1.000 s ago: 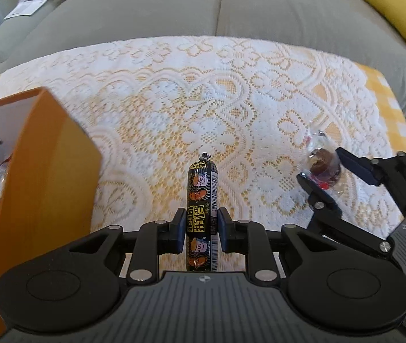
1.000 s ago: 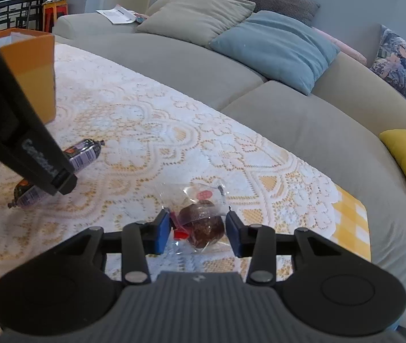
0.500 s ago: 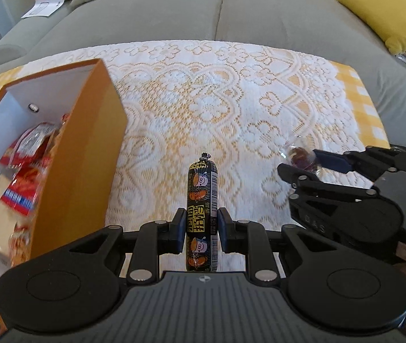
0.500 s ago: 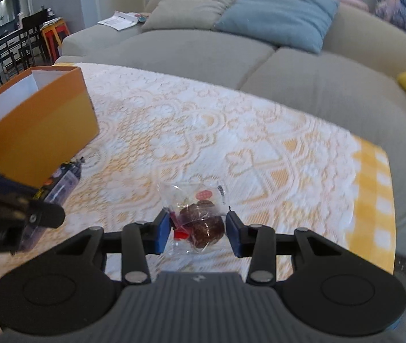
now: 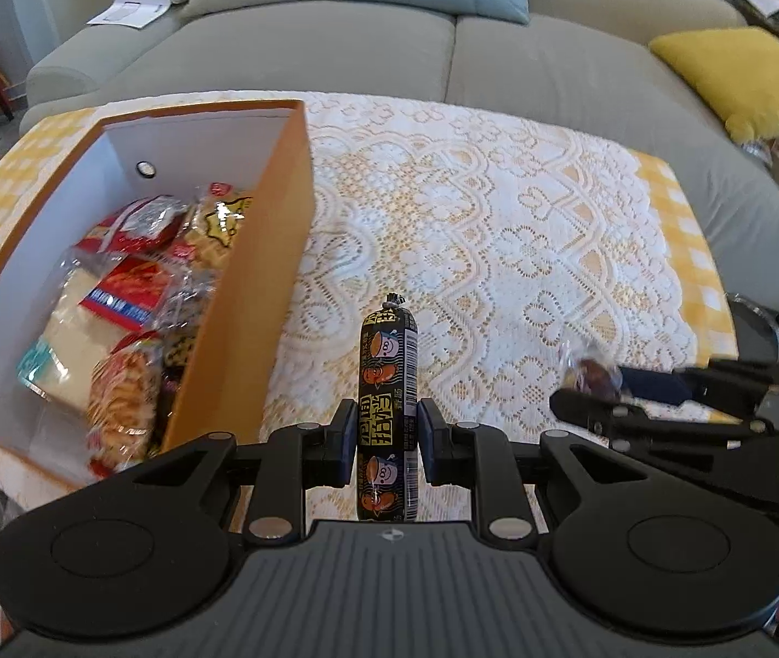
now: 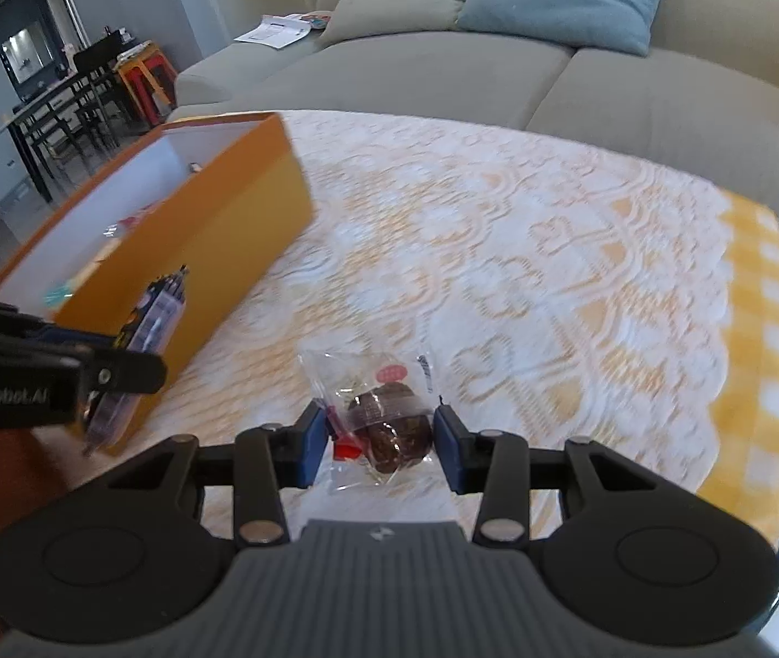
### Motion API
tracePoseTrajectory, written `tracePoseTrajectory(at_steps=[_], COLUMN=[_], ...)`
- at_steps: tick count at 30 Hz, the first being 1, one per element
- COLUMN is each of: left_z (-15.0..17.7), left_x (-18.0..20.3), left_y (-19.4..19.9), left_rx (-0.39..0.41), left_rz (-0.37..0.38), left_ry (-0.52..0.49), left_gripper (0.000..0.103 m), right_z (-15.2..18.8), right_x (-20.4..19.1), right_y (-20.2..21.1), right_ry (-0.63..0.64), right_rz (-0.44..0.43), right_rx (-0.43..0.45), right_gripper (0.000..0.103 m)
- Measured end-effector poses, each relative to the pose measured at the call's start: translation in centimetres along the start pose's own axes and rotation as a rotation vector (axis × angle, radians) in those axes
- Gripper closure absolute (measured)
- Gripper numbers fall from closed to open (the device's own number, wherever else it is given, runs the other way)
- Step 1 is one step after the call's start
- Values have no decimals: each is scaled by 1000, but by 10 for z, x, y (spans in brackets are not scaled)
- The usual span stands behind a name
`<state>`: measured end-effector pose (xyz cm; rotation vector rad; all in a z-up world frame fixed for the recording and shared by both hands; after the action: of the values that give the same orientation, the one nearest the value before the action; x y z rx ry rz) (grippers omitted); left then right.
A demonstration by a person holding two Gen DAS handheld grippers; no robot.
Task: Organize snacks
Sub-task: 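Carry the sausage stick over the box with the left tool while the right tool carries the candy bag, then lower the sausage stick into the box with the left tool while the right tool drops the candy bag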
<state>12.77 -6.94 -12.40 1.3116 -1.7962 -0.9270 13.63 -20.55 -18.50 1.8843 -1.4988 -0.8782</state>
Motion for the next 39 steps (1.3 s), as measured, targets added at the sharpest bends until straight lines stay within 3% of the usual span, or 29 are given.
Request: tracePoseTrajectory(at_steps=[9, 16, 23, 29, 39], left_z=[-9, -33, -60, -74, -67], left_x=[-41, -90, -137, -158, -184], left_y=[44, 63, 56, 33, -27], left_rx=[78, 100, 42, -19, -169], left_rz=[95, 62, -36, -116, -136], left_ry=[139, 201, 161, 67, 73], left_gripper=[78, 78, 78, 78, 78], right_z=[-17, -58, -103, -135, -146], right_x=[-48, -99, -148, -182, -189], right_y=[25, 25, 8, -24, -87], right_ry=[-65, -65, -5, 174, 436], right_rz=[-118, -262, -379, -356, -274], right_rx=[49, 75, 58, 9, -162], right_gripper=[63, 62, 62, 63, 62])
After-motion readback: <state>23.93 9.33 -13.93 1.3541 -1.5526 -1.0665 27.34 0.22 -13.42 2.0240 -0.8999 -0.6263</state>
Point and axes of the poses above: each gripper's, at about its wrist camera, not at the fingertips, and y roughly against the way its jaws point, x to its right, z to its underside, the point moved 8 cm from there along -y, roughly the way its jaws point, and after that the axes turned 10 degrees about y, right-handed, at the moved point
